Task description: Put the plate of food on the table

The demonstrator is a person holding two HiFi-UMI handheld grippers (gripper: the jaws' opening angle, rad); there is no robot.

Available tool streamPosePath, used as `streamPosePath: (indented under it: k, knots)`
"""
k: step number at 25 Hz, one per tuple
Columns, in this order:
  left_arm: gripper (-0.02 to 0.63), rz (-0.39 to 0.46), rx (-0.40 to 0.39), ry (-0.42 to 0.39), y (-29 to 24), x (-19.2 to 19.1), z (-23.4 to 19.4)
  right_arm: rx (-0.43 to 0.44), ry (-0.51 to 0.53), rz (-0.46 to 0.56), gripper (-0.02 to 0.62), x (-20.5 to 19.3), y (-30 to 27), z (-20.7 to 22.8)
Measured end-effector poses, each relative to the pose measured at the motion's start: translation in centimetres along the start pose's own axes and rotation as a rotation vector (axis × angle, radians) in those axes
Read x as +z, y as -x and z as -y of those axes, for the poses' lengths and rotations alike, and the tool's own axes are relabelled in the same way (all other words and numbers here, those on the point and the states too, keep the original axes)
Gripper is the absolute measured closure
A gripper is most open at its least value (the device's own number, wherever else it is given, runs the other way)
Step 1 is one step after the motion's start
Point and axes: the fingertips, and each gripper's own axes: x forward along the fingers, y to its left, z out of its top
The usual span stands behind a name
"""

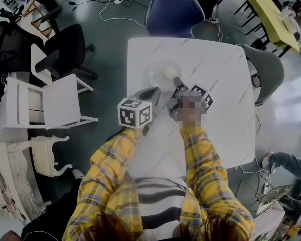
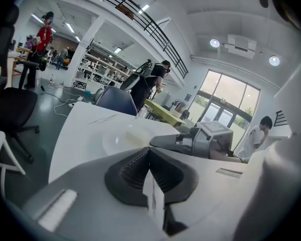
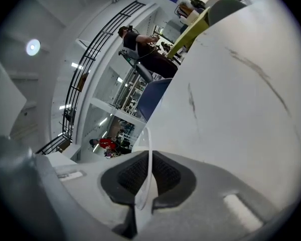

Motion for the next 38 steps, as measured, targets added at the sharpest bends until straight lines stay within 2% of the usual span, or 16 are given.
streamPosePath:
  k: [2,6,11,21,29,34,38]
  knots:
    - [0.618,-0.001,0.001,0.007,0.0,0.0,-0.2,0.009,-0.009,-0.003,0.583,0.2,-1.1,-0.7]
    - [0.618,0.003,0.010,0.020,-0.1,0.2,-1.0,-0.032,-0.010,-0.030,0.580,0.2,-2.8,-0.1]
    - [0.618,0.015,0.030,0.041,-0.1,0.3,-2.2,-0.027,-0.060,-0.024,0.580,0.3,-3.7,0.4]
    - [0.618,0.028,0.049,0.054,-0.2,1.0,-2.8,-0.106,-0.081,-0.050,0.581,0.1,-4.7,0.8]
    - [0.618,0.019,0.038,0.055,-0.5,0.7,-2.5,-0.180,-0.017,-0.097,0.572,0.3,-4.6,0.8]
    - [0.618,0.014,0.036,0.055,-0.4,0.7,-2.5,-0.206,0.020,-0.123,0.526,-0.4,-4.5,1.1]
    - [0.618,0.004,0.039,0.053,-0.8,0.6,-2.6,-0.245,0.086,-0.134,0.520,-0.5,-4.4,1.3]
